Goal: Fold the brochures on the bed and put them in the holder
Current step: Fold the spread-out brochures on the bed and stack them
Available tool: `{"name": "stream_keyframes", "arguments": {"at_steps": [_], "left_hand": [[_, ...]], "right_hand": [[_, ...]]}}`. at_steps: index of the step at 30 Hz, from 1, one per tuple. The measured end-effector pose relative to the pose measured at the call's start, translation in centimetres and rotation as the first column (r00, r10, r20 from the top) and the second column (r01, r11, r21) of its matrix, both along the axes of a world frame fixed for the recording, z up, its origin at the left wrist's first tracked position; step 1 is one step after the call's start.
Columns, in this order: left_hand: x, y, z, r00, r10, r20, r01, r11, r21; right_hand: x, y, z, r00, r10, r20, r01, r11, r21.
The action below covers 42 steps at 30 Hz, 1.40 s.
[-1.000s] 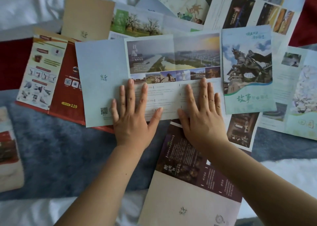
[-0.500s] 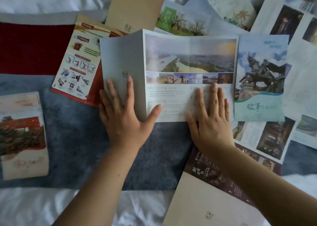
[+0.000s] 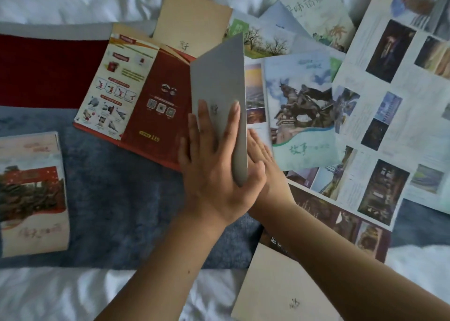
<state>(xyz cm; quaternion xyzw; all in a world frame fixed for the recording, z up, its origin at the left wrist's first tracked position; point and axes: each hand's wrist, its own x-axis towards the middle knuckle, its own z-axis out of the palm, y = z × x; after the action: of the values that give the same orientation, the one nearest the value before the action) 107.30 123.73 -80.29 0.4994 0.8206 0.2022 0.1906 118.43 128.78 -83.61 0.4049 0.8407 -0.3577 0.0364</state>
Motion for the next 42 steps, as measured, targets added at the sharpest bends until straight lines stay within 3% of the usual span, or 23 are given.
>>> {"name": "stream_keyframes", "arguments": {"at_steps": [2,4,10,16,28,36,39,42], "left_hand": [[1.2,1.0,-0.2,1.000,0.003,-0.013,-0.004,0.997,-0.078],[2.2,1.6,-0.9,0.999,-0.002,-0.037,-0.004,0.987,-0.158],[3.6,2.7,-3.2,0.996,-0.011,-0.085,-0.008,0.975,-0.222],[4.4,3.2,-5.6,0.990,-0.049,-0.133,0.012,0.962,-0.272],[5.4,3.4,-8.1,0.962,-0.008,-0.272,-0.068,0.961,-0.269],[5.6,3.3,-9.7,0.932,0.022,-0.362,-0.083,0.985,-0.154],[5.7,3.4,-10.3,0.922,0.041,-0.385,-0.091,0.990,-0.113],[5.7,3.5,-10.5,0.924,0.045,-0.379,-0.081,0.994,-0.080]], "right_hand": [[0.7,0.1,0.4,0.993,-0.049,-0.108,0.051,0.999,0.016],[1.7,0.3,0.6,0.992,-0.014,-0.122,0.021,0.998,0.055],[5.5,1.5,-0.4,0.984,0.079,0.159,-0.108,0.976,0.188],[8.1,1.5,-0.7,0.980,0.021,0.200,-0.067,0.971,0.229],[9.5,2.3,-1.3,0.988,0.004,0.153,-0.046,0.961,0.274],[9.0,2.3,-1.6,0.991,-0.021,0.135,-0.015,0.965,0.263],[8.1,2.3,-1.2,0.993,-0.079,0.085,0.057,0.970,0.235],[7.5,2.4,-0.9,0.992,-0.122,-0.010,0.119,0.944,0.308]]}}
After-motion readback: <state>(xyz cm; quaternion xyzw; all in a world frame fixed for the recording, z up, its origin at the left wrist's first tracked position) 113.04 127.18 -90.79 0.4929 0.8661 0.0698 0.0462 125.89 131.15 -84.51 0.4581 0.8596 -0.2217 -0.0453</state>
